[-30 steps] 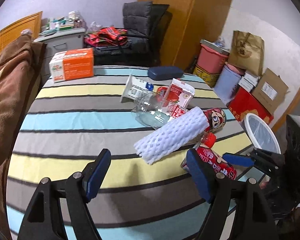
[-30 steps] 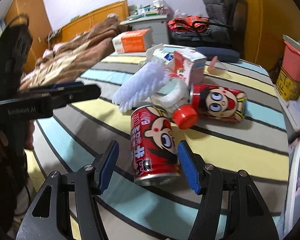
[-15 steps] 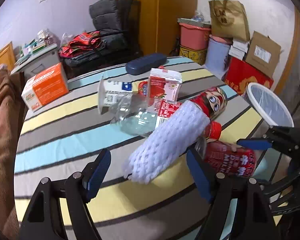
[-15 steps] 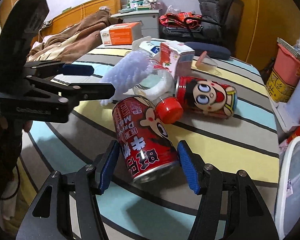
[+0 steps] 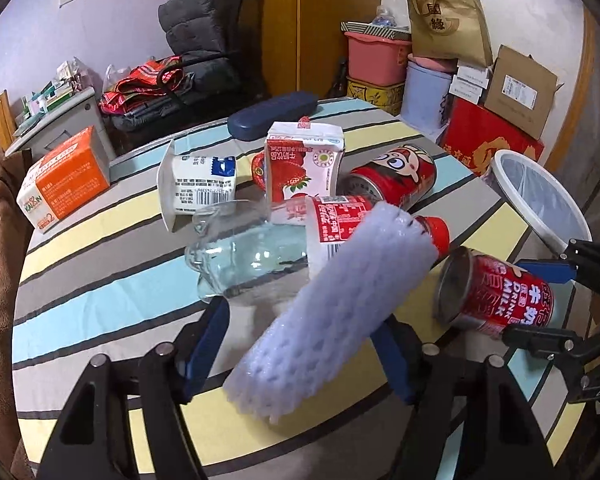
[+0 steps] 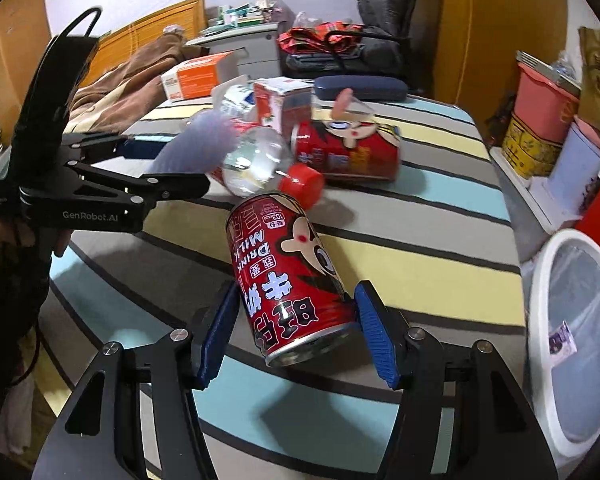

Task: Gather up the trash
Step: 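Grasp the white foam net with the left tool while the right tool grasps a red milk can, then carry the foam net and red can with both tools over the white bin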

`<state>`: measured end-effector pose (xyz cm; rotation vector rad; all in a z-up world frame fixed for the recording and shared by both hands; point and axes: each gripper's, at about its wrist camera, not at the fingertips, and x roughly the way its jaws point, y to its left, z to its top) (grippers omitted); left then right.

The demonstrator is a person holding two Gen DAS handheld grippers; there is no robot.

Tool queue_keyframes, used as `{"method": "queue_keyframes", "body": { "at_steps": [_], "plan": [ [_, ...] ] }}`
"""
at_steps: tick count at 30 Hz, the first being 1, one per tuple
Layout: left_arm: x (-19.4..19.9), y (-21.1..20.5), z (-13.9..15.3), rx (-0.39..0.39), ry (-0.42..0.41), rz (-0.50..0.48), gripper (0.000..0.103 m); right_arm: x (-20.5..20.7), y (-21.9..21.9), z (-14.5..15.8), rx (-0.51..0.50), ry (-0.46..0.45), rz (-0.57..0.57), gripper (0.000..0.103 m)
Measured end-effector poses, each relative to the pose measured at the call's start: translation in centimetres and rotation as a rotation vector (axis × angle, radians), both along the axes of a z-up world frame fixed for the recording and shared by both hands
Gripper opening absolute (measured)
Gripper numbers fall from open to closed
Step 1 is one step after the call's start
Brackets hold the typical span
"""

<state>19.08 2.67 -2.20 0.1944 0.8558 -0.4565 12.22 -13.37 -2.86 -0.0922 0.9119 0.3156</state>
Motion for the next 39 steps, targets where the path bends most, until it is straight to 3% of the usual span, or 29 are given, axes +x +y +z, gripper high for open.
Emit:
{"method": "queue_keyframes", "body": {
  "at_steps": [3,6,26,39],
  "plan": [
    [-0.3,-0.4,0.1,-0.008,0.001,-0.002,0.049,0.1,-0.4,-0.1,0.006,-0.001,-0.013,0.061],
    [-0.5,-0.7,0.2,-0.023,0.011,-0.001,0.042,0.3,-0.7,-0.2,0.019,-0.004,-0.023,0.061],
    [-4.3,-3.4,1.8,-0.135,0.022,0.024,0.041,-0.8,-3.1,0.2,0.11,-0.052,-0.066,0.058],
    [-6.5,-7.8,4.3,-0.142,-0.031,-0.013,0.041,-2.6,-6.8,2.2,0.161,-0.134,-0.16,0.058]
  ]
}}
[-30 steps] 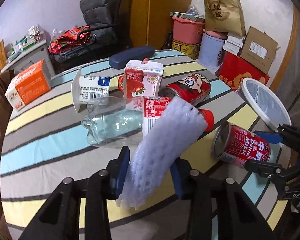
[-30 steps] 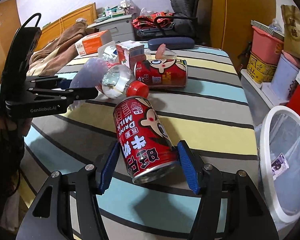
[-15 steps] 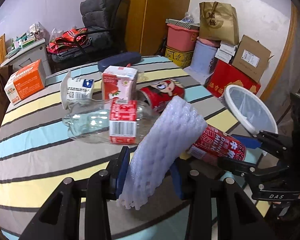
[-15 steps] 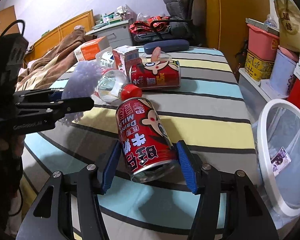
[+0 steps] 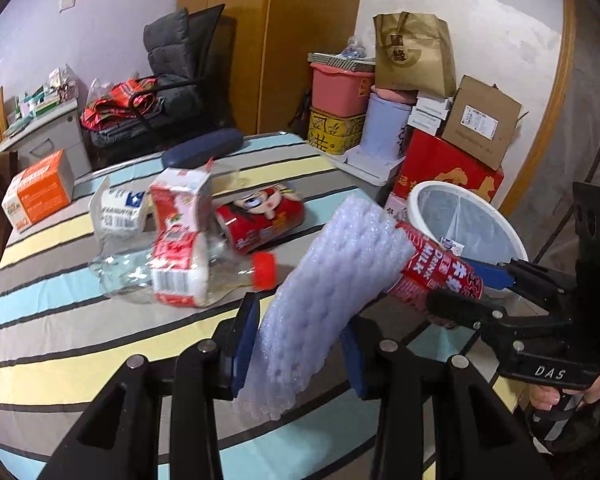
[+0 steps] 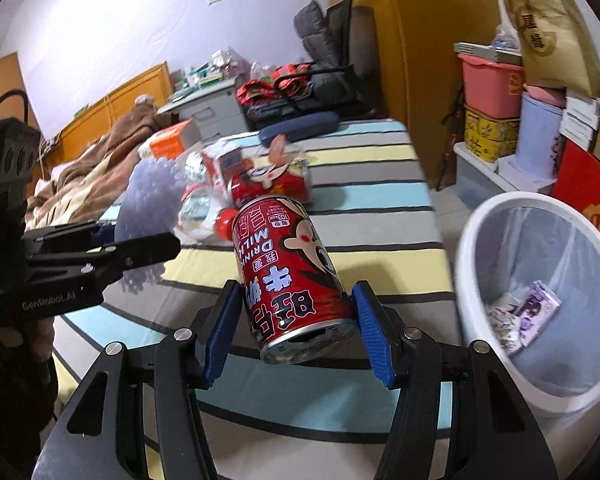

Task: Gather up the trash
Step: 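Carry the foam net and red can with both tools over the white bin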

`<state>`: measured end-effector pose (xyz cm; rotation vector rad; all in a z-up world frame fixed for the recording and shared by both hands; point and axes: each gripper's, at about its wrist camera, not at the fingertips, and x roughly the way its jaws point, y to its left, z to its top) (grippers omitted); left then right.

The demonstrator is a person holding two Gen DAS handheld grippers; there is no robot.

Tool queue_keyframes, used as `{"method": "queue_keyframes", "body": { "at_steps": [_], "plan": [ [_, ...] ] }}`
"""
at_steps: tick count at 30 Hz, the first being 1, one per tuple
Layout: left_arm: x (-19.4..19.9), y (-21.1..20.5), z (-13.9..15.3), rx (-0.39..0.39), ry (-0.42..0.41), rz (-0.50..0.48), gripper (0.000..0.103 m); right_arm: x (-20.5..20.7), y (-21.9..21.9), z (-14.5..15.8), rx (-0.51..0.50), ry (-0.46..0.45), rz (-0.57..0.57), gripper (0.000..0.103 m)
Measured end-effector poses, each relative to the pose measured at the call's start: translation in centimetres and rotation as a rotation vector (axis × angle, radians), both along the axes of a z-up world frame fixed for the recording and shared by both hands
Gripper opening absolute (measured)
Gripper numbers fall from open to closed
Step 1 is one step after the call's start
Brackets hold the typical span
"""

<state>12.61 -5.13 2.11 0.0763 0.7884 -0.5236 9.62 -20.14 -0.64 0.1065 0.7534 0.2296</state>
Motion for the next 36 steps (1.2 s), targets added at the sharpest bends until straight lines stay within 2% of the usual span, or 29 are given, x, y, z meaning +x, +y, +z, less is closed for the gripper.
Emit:
{"method": "queue_keyframes", "body": {
  "at_steps": [18,26,36],
  "plan": [
    [-1.6,-10.5,2.1,-0.037,-0.025,-0.122,0.041,-3.0,-9.2,1.6,0.004,-0.058,-0.215,0.058],
    [-1.1,-15.5,1.9,-0.059,0.008,-0.19,0.041,-3.4,-12.1,1.3,-0.008,-0.044,-0.3,0.058],
    [0.6,-20.0,0.6,-0.086,0.083,-0.237,0.041,-2.7,-15.3,-0.3,-0.033,0.025,-0.392,0.058]
  ]
}}
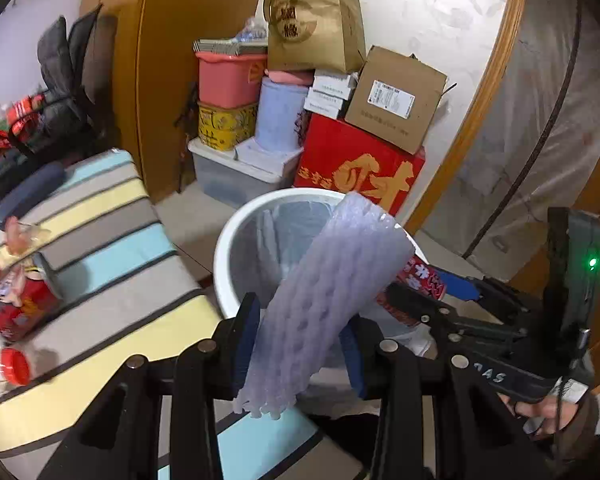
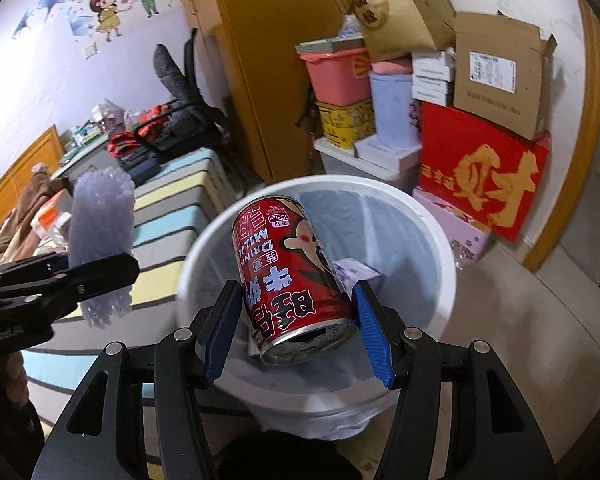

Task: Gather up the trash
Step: 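Carry the foam net and red can with both tools over the white bin, then open both tools to drop the foam net and can into the bin, then move both tools back to the table toward the bottle and can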

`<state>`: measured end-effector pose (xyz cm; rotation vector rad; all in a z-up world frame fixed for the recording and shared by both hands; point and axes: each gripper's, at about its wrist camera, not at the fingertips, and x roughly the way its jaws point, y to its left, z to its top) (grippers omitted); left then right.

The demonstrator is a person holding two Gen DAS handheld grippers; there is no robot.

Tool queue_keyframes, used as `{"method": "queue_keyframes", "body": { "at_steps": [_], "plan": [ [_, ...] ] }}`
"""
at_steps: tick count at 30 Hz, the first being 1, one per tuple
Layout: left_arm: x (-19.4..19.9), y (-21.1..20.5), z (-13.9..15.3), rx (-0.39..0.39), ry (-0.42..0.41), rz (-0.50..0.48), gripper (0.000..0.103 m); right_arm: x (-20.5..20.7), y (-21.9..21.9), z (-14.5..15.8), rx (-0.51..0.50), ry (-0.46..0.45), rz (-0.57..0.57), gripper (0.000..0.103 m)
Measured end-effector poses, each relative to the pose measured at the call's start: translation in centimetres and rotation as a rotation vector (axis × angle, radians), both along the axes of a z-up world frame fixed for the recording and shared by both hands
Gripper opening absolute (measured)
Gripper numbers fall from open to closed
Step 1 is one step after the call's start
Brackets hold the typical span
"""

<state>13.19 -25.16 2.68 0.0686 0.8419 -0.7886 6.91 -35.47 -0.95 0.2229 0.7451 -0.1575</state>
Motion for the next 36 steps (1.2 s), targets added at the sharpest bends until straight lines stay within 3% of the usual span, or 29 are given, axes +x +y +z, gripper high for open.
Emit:
{"method": "queue_keyframes", "body": {
  "at_steps": [10,15,21,36],
  "plan": [
    [1.3,-2.6,-1.7,0.009,0.047,-0.004,0.041,0.9,-1.6,-1.3,-0.02,0.059,-0.022,0.059],
    [1.4,-3.3,-2.1,0.031,0.048,-0.002,0.06,0.8,-2.1,-1.3,0.01,0.052,-0.006,0.059],
    [1.1,-3.1,-1.9,0.027,0.038,0.007,0.064,0.8,-2.3,-1.2,-0.009,0.05,-0.024,0.062],
    [0.1,0.9,-0.3,-0.013,0.016,0.069,0.065,0.3,-0.7,0.1,-0.002,-0.002,-0.023,0.062]
  ]
}}
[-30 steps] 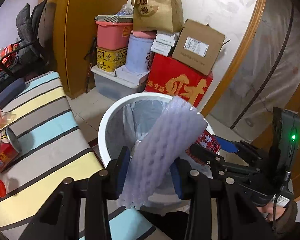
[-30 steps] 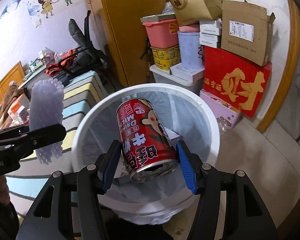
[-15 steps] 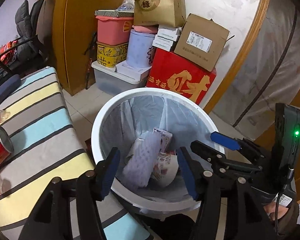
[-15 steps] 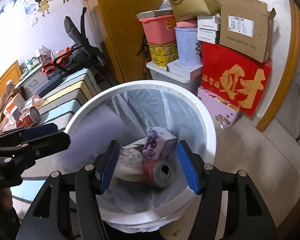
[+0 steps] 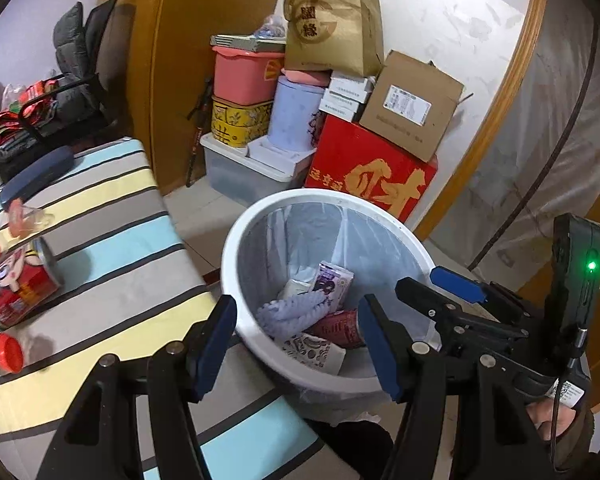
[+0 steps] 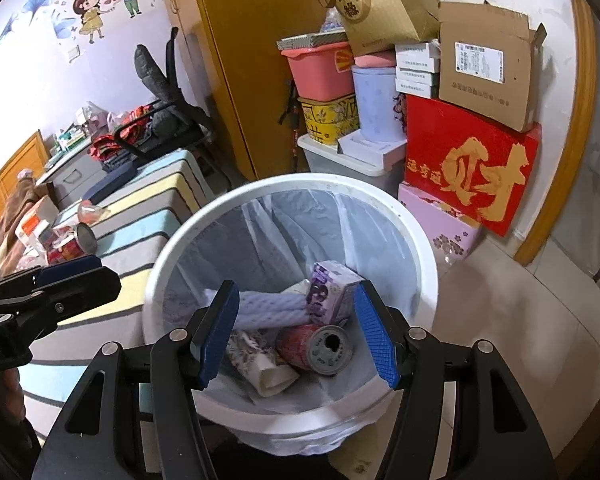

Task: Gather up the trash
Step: 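Move both tools back to the table toward the bottle and can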

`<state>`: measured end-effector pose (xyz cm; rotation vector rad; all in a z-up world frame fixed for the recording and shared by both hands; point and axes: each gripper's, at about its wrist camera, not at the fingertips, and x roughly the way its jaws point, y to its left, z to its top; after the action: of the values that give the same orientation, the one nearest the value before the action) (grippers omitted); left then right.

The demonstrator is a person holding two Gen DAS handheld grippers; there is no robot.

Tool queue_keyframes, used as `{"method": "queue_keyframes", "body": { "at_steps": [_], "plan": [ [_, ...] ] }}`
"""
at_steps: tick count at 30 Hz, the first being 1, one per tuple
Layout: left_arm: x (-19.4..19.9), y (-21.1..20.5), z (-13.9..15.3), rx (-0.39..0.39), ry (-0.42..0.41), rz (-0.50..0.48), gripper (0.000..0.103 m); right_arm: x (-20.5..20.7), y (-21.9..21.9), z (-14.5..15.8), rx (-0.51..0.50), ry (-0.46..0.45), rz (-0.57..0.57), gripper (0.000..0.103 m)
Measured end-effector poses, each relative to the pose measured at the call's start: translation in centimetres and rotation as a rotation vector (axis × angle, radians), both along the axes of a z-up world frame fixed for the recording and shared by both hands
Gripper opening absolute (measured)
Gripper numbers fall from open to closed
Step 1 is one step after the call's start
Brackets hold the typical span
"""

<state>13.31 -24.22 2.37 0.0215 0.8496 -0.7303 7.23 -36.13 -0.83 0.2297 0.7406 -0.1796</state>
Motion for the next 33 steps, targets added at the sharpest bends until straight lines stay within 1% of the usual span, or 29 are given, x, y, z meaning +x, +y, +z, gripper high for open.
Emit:
{"method": "queue_keyframes", "body": {
  "at_steps": [8,10,12,16,20,28,33],
  "plan": [
    [-0.7,3.5,0.6,-0.011,-0.02,0.07,0.065,0.2,2.1,0.5,-0.009,-0.022,0.039,0.062],
    [-0.8,4.8,0.7,-0.024,-0.03,0.102,0.065,0.3,2.8,0.7,-0.01,-0.031,0.053,0.062],
    [-0.8,6.3,0.9,-0.033,-0.031,0.136,0.068,0.5,3.5,0.9,-0.009,-0.037,0.076,0.062],
    [-0.6,9.5,0.9,-0.036,-0.04,0.215,0.069,1.1,5.3,1.1,-0.021,-0.054,0.133,0.062],
    [-0.2,12.8,0.7,-0.049,-0.026,0.289,0.07,1.9,6.9,1.1,-0.02,-0.056,0.176,0.062],
    [0.1,18.2,-0.4,-0.043,-0.012,0.42,0.071,3.4,10.3,1.2,-0.036,-0.059,0.276,0.062],
    [1.1,21.1,-0.9,-0.038,0.019,0.497,0.075,5.2,12.4,1.3,-0.053,-0.058,0.351,0.062]
  ]
}}
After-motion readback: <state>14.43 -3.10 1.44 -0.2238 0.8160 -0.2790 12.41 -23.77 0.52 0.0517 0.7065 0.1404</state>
